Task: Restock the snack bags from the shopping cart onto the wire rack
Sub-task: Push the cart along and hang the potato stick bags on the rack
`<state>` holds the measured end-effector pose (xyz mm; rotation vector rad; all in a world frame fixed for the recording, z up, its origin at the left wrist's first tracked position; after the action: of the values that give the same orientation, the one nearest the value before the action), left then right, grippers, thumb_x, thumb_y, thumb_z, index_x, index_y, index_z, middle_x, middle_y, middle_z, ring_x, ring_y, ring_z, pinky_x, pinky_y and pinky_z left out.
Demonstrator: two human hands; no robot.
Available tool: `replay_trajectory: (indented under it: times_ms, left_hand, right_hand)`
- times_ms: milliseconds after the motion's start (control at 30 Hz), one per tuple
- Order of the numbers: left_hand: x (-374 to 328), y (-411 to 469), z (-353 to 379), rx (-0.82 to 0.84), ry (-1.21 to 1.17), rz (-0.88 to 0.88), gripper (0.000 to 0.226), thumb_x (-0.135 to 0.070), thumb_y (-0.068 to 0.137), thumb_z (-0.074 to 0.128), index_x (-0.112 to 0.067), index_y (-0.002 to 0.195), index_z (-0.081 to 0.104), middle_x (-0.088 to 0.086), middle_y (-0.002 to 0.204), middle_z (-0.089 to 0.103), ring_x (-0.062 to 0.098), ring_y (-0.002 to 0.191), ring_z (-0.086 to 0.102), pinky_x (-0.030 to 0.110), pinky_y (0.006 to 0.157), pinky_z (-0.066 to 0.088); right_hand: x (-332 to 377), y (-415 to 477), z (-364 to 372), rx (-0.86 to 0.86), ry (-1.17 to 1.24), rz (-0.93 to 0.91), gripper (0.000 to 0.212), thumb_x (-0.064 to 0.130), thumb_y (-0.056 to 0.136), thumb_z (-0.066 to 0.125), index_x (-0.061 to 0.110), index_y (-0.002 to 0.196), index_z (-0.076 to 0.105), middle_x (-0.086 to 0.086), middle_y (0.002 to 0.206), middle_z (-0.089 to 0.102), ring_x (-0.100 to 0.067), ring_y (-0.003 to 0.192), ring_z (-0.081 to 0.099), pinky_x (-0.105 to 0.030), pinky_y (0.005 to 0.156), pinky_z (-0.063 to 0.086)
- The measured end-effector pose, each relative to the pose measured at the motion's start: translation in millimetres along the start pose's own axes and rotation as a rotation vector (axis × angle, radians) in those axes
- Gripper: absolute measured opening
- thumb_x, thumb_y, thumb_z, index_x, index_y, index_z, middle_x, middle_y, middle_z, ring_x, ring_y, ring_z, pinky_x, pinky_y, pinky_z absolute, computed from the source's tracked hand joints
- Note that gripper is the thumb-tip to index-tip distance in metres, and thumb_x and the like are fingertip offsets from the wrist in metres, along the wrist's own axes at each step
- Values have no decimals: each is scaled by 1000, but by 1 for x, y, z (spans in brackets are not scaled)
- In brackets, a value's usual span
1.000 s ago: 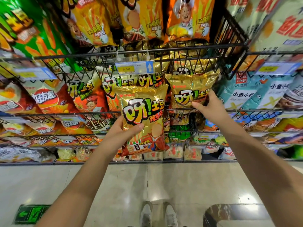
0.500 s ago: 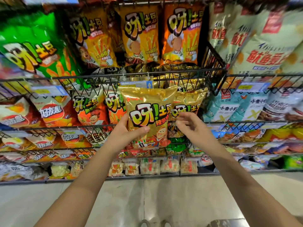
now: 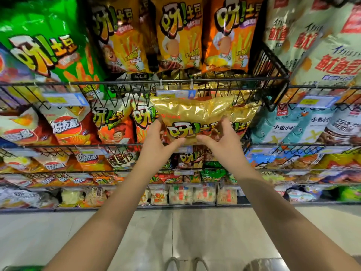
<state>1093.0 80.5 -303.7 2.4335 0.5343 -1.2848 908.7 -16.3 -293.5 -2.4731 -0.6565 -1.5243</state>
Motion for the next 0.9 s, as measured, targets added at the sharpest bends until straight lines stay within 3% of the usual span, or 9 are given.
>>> replay_trajectory:
  times_ms: [100, 167, 267, 400, 500, 600, 700, 800, 900]
  left_hand:
    - [7, 1, 2, -36, -20, 18, 51, -31, 93, 75, -31, 136, 47, -19, 125, 55, -15, 109, 49, 2, 94, 37]
    - [10, 4, 5, -34, -44, 10, 52, -26, 94, 75, -36, 132, 40, -28, 121, 51, -23, 104, 49, -5, 86, 35]
    - [17, 8, 13, 11, -67, -14, 47, -35, 96, 72, -37, 130, 40, -23, 122, 55, -6, 110, 55, 3, 89, 40]
    - [28, 15, 21, 92, -127, -47, 50, -43, 99, 64, -30, 142, 42, -17, 130, 58, -5, 118, 55, 15, 99, 47]
    - [31, 24, 24, 116, -142, -71, 57, -46, 101, 59, -25, 149, 36, -9, 142, 54, 5, 128, 52, 20, 104, 45]
    - [38, 35, 30, 128, -98, -112, 65, -51, 101, 56, -19, 152, 31, -3, 147, 53, 13, 130, 53, 28, 103, 47]
    - [44, 44, 34, 137, -74, -115, 72, -56, 100, 55, -20, 156, 28, -2, 152, 50, 19, 137, 51, 34, 107, 45]
    - [47, 52, 39, 164, -51, -170, 83, -58, 101, 51, -18, 164, 13, -1, 168, 27, 16, 150, 31, 29, 110, 31]
    - [53, 65, 43, 180, 1, -198, 66, -58, 102, 49, -17, 150, 32, 1, 147, 51, 17, 131, 51, 32, 96, 42]
  right_hand:
    - [-7, 7, 10, -5, 49, 12, 41, 22, 90, 79, 41, 106, 47, 26, 108, 59, 26, 91, 55, 2, 75, 41]
    - [-11, 13, 15, -7, 51, 6, 43, 23, 89, 80, 40, 116, 51, 21, 115, 63, 20, 99, 58, -4, 86, 46]
    - [-21, 21, 22, -6, 20, 8, 42, 26, 91, 78, 41, 119, 49, 17, 118, 63, 1, 109, 61, -20, 96, 48]
    - [-33, 28, 33, 42, -84, 50, 43, 35, 95, 71, 26, 128, 44, 6, 119, 57, -13, 111, 56, -26, 91, 44]
    - [-39, 35, 40, 59, -134, 104, 49, 35, 98, 67, 17, 137, 42, 16, 110, 50, -12, 113, 51, -26, 92, 41]
    - [-43, 44, 46, 91, -172, 133, 63, 37, 101, 62, 14, 151, 32, 3, 140, 50, -20, 135, 46, -28, 104, 38]
    - [-48, 51, 51, 118, -190, 207, 82, 39, 103, 57, 10, 163, 9, -5, 168, 24, -23, 154, 23, -36, 120, 27]
    - [-56, 59, 56, 138, -200, 238, 87, 44, 103, 54, 11, 164, 0, -6, 171, 13, -24, 157, 17, -40, 123, 24]
    - [-62, 68, 60, 170, -239, 267, 84, 47, 104, 51, 12, 164, 3, -6, 170, 18, -26, 155, 23, -44, 123, 28]
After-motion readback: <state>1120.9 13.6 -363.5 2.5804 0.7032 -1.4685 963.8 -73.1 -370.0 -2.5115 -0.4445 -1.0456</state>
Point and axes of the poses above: each hand's wrist, its own y-axis towards the middle knuckle, its own z-axis out of the palm, x = y × z, the point moved 5 cm from there along y, towards the middle knuckle
